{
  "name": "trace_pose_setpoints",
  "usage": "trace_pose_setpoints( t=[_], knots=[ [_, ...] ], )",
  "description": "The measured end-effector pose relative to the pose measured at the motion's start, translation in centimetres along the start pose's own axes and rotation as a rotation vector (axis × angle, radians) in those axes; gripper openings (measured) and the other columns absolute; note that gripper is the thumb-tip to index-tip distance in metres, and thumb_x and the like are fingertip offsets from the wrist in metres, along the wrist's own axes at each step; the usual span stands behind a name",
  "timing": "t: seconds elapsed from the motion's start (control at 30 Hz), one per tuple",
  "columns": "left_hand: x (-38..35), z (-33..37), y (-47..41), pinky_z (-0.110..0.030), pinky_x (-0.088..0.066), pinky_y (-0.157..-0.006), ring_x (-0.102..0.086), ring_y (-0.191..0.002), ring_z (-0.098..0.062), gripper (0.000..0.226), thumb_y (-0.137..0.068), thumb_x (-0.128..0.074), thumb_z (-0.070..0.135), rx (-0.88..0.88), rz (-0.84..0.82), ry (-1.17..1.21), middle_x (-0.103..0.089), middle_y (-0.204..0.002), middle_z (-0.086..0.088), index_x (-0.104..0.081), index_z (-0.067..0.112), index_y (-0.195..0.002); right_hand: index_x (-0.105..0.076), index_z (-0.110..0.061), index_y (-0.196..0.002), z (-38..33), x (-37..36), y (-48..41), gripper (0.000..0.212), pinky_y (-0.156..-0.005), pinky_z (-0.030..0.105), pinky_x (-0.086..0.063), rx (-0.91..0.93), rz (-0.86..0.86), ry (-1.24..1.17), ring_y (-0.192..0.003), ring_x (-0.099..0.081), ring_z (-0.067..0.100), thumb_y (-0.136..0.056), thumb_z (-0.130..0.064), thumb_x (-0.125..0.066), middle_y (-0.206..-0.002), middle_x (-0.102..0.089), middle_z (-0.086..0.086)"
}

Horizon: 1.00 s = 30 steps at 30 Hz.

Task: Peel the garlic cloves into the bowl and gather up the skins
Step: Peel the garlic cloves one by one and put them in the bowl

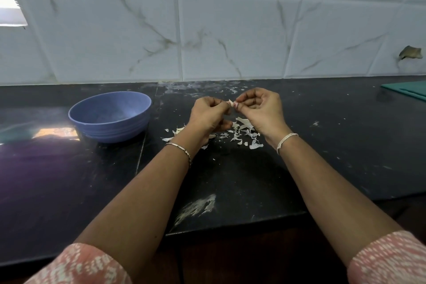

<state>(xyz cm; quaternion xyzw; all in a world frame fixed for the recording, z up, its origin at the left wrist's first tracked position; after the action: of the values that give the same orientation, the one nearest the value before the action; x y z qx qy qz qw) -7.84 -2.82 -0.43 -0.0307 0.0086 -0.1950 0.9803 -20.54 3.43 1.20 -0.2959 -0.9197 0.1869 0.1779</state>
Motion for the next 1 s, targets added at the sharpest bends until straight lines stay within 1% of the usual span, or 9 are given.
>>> trace_pose_setpoints(
  t=[0.1,0.23,0.33,0.43,0.53,0.63,0.77,0.9,1.0],
  knots=[
    [0.1,0.2,-0.1,-0.022,-0.050,-0.043,-0.062,-0.044,-0.013,0.008,-0.096,-0.058,0.012,-0.035,0.006,-0.046,-0.062,-0.084,-0.008,-0.058,0.007,-0.089,-0.067,-0.007,-0.083,0.1,0.0,0.0,0.014,-0.065,0.020,-0.055,-0.023,-0.003,-0.074,-0.065,-0.069,0.009,-0.079,0.004,-0.075,-0.074,-0.070,0.007],
    [0.0,0.5,0.0,-0.022,-0.052,-0.044,-0.065,-0.048,-0.015,0.014,-0.100,-0.055,0.015,-0.053,-0.075,0.042,-0.064,-0.100,-0.015,-0.059,0.002,-0.102,-0.067,-0.010,-0.082,0.3,0.1,0.0,0.016,-0.071,0.028,-0.059,-0.030,-0.007,-0.086,-0.068,-0.071,0.015,-0.080,0.004,-0.075,-0.074,-0.070,0.007],
    [0.2,0.5,0.2,-0.018,-0.052,-0.045,-0.065,-0.048,-0.012,0.007,-0.093,-0.063,0.009,-0.047,-0.065,0.070,-0.068,-0.088,-0.013,-0.064,0.003,-0.096,-0.068,-0.009,-0.081,0.1,-0.2,0.2,0.014,-0.069,0.025,-0.059,-0.017,-0.030,-0.089,-0.068,-0.070,0.014,-0.078,0.000,-0.078,-0.074,-0.070,0.008],
    [0.4,0.3,0.2,-0.016,-0.051,-0.044,-0.063,-0.045,-0.009,0.005,-0.089,-0.068,0.007,0.003,-0.030,0.142,-0.069,-0.077,-0.009,-0.066,0.002,-0.089,-0.068,-0.008,-0.081,-0.2,-0.4,0.1,0.014,-0.065,0.016,-0.055,0.045,-0.012,-0.039,-0.064,-0.067,0.002,-0.078,0.002,-0.078,-0.074,-0.070,0.003],
    [0.4,0.1,0.3,-0.015,-0.049,-0.040,-0.062,-0.042,-0.009,0.009,-0.089,-0.068,0.011,0.081,-0.038,0.221,-0.070,-0.072,-0.006,-0.066,0.002,-0.087,-0.068,-0.017,-0.076,-0.5,-0.4,0.0,0.020,-0.065,0.014,-0.053,0.144,0.004,0.081,-0.066,-0.064,-0.002,-0.077,0.000,-0.078,-0.076,-0.069,-0.006],
    [0.2,-0.1,0.4,-0.014,-0.047,-0.038,-0.060,-0.040,-0.008,0.013,-0.089,-0.069,0.014,0.139,-0.046,0.238,-0.069,-0.068,-0.003,-0.065,0.002,-0.088,-0.066,-0.022,-0.075,-0.6,-0.4,0.2,0.026,-0.068,0.021,-0.056,0.239,0.009,0.173,-0.070,-0.066,0.004,-0.078,0.002,-0.075,-0.076,-0.069,-0.006],
    [0.3,0.1,0.5,-0.014,-0.046,-0.037,-0.061,-0.041,-0.008,0.012,-0.090,-0.068,0.009,0.164,-0.041,0.257,-0.069,-0.059,-0.003,-0.063,0.002,-0.081,-0.070,-0.016,-0.080,-1.0,-0.5,0.6,0.016,-0.069,0.030,-0.060,0.368,-0.011,0.319,-0.069,-0.068,0.007,-0.077,-0.001,-0.072,-0.075,-0.070,-0.006],
    [0.3,0.4,0.5,-0.017,-0.048,-0.038,-0.062,-0.041,-0.012,0.010,-0.091,-0.064,0.003,0.176,-0.007,0.301,-0.068,-0.057,-0.006,-0.063,0.000,-0.081,-0.070,-0.013,-0.083,-1.5,-0.7,0.8,0.011,-0.068,0.037,-0.060,0.491,-0.009,0.404,-0.071,-0.069,0.011,-0.076,-0.005,-0.073,-0.077,-0.071,-0.003],
    [0.8,1.4,1.0,-0.019,-0.051,-0.040,-0.062,-0.041,-0.014,0.008,-0.092,-0.063,0.005,0.125,0.002,0.299,-0.068,-0.060,-0.007,-0.062,-0.001,-0.087,-0.067,-0.012,-0.086,-2.1,-0.9,0.9,0.015,-0.069,0.033,-0.060,0.520,0.008,0.345,-0.075,-0.069,0.012,-0.076,-0.005,-0.076,-0.085,-0.069,0.000]
  ],
)
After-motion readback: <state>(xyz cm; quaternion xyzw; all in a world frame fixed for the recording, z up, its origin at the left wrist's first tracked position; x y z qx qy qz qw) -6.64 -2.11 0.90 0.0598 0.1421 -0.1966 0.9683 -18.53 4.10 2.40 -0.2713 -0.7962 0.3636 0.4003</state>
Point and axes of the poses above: each hand's wrist, its own y-axis away from the middle knuckle, its own x-axis out of the back of the hand, z = x × y, the point moved 4 cm from there along -y, towards the middle knuckle
